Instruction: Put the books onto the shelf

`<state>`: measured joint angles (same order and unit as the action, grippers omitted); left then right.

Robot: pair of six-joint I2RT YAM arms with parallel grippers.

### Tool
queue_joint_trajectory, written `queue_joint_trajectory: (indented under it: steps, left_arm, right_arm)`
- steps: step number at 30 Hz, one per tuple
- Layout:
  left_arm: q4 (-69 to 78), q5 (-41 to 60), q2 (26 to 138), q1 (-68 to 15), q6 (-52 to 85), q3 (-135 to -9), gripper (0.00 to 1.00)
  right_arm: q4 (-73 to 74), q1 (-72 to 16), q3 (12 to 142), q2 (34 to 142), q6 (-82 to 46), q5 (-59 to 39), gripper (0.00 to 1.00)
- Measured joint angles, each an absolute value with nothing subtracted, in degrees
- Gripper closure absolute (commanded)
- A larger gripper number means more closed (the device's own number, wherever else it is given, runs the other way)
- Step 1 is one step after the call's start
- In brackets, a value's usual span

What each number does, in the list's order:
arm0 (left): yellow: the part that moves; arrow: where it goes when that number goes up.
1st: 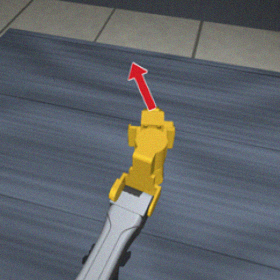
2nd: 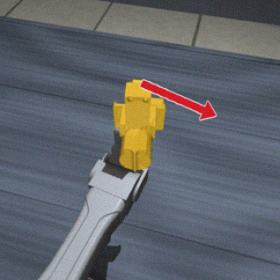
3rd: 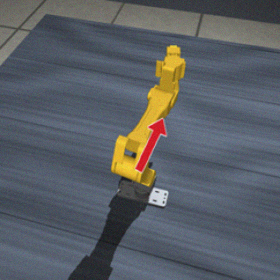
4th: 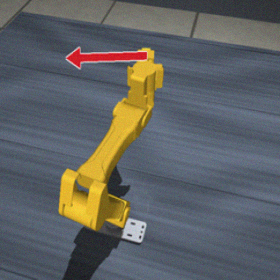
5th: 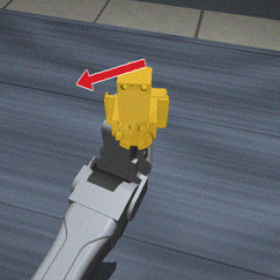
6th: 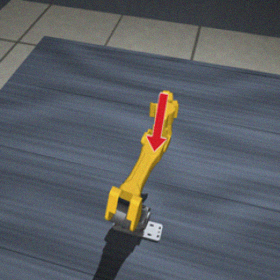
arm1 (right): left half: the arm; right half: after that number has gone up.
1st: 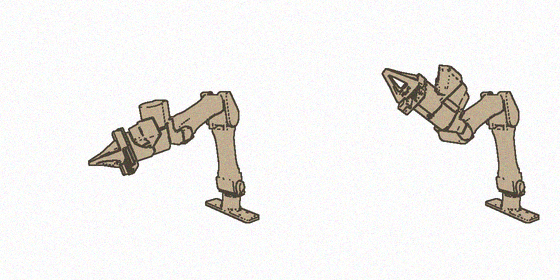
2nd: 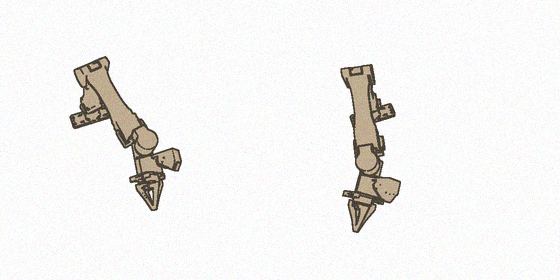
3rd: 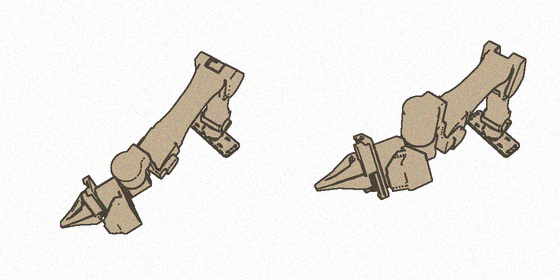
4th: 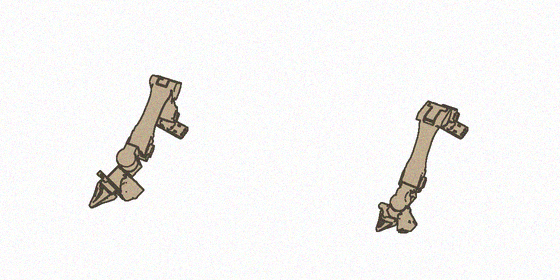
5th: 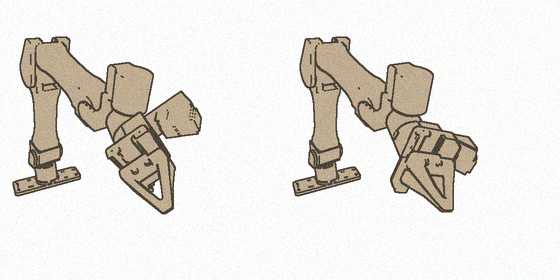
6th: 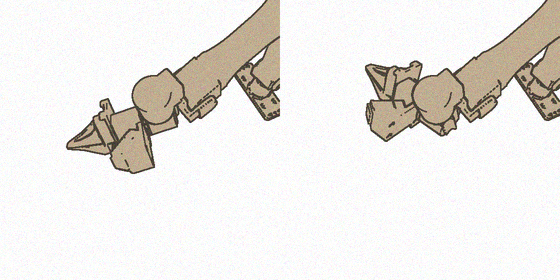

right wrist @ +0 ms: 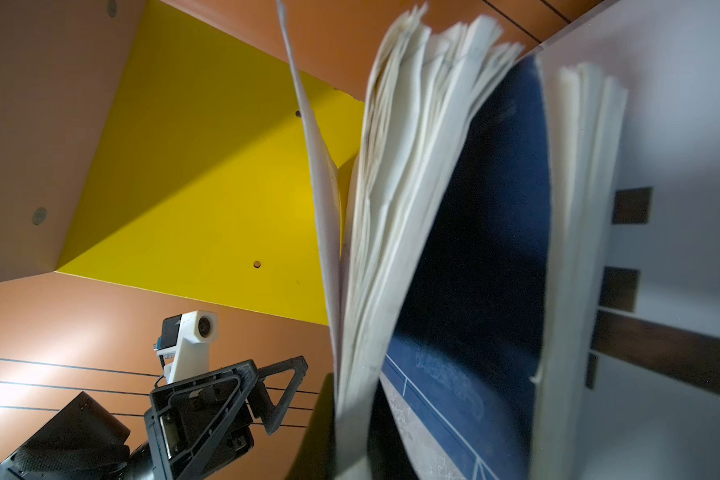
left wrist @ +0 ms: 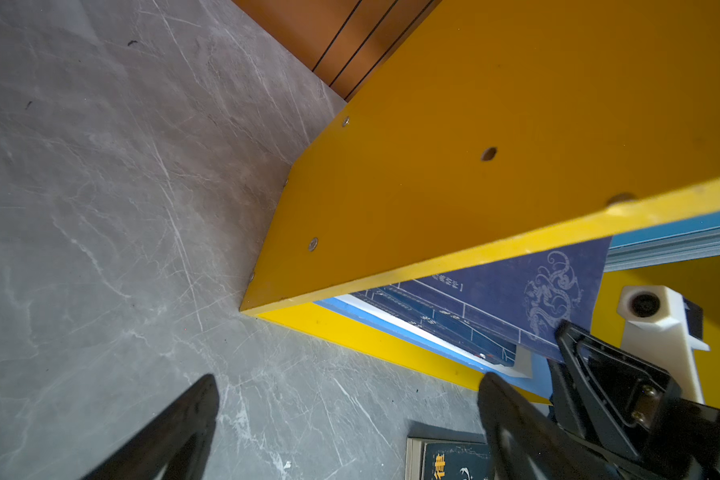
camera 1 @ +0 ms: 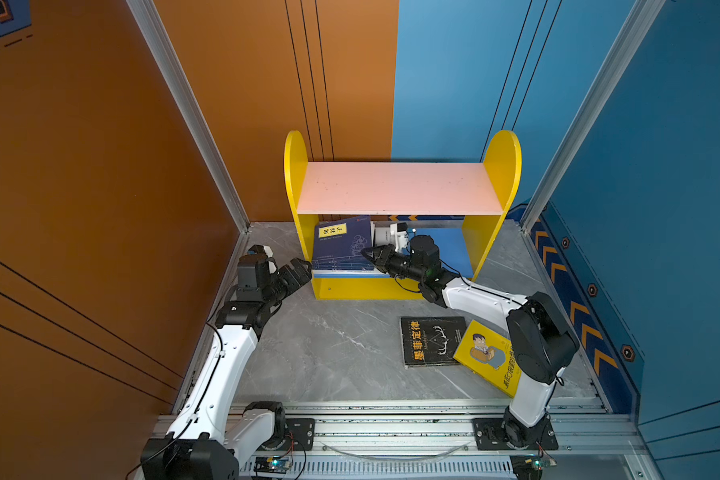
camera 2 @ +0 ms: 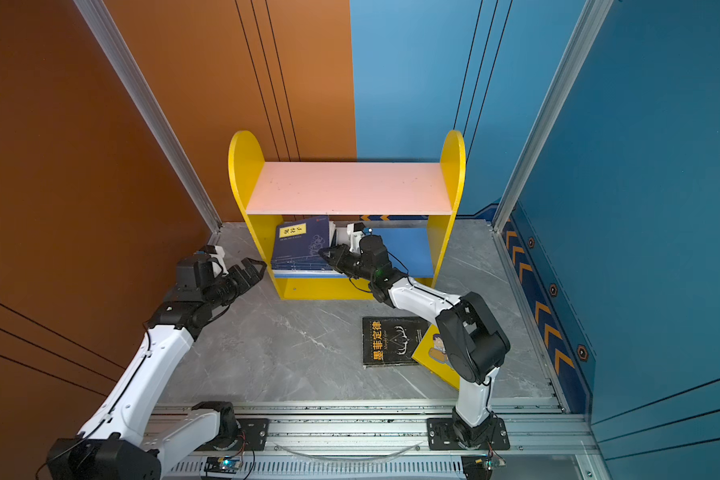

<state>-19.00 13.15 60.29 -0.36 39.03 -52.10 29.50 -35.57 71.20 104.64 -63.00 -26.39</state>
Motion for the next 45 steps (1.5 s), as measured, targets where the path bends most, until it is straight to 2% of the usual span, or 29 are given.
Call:
queue_joint_trajectory:
  steps: [18, 37, 45]
  left_arm:
    - [-4.1, 11.2, 68.9, -4.1, 43.5, -50.6, 0.02]
    - [-1.9, 1.5, 74.5, -7.2, 47.5, -49.9, 0.02]
    - [-1.7, -0.1, 74.3, -7.5, 48.1, -49.5, 0.02]
  right_arm:
    - [28.9, -35.6, 71.2, 104.6, -62.6, -26.2, 0.99]
    - [27.9, -36.1, 70.8, 104.4, -61.3, -25.3, 0.99]
    - [25.2, -36.1, 70.8, 104.0, -60.0, -24.8, 0.75]
